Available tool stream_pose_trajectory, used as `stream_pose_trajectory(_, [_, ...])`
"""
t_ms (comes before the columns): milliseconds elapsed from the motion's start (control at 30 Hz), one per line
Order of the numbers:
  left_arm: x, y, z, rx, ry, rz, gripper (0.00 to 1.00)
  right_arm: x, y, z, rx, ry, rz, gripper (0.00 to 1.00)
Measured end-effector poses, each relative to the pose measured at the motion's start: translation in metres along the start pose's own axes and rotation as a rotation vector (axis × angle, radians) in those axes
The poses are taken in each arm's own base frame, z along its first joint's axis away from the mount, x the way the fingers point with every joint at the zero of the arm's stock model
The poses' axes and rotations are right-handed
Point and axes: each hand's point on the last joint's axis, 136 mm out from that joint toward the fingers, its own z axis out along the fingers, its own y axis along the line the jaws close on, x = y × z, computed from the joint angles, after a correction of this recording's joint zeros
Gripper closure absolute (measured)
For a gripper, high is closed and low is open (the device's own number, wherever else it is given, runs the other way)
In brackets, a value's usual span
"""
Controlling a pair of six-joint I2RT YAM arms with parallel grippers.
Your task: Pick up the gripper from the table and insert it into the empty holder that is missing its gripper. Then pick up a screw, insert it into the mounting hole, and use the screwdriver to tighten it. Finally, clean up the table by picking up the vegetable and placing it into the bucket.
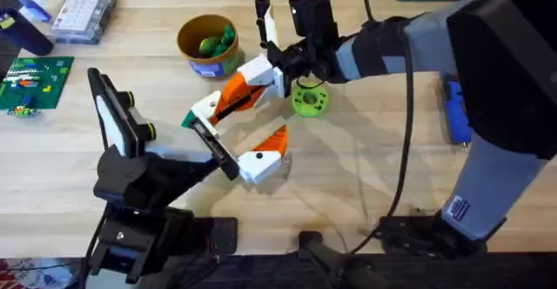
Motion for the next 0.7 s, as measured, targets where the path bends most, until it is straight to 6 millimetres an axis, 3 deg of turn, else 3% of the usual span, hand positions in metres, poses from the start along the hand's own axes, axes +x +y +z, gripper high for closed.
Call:
stream_pose_trajectory(233, [0.001,-0.001,0.0,0.007,0.003,-0.002,0.01,0.0,0.0,0.001,0.0,0.003,-0.003,0.775])
stream_pose_trajectory(333, [0.002,-0.002,0.0,0.01,0.008,-0.006,0.01,0.0,0.001,0.001,-0.001,0.003,-0.001,0.684])
stream_pose_trajectory(433, [0.002,-0.007,0.0,0.037,0.01,-0.004,0.01,0.0,0.0,0.002,0.002,0.0,0.0,0.563])
stream_pose_trajectory(700, [0.003,-0.015,0.0,0.08,0.016,-0.004,0.01,0.0,0.0,0.005,0.004,0.003,0.0,0.119])
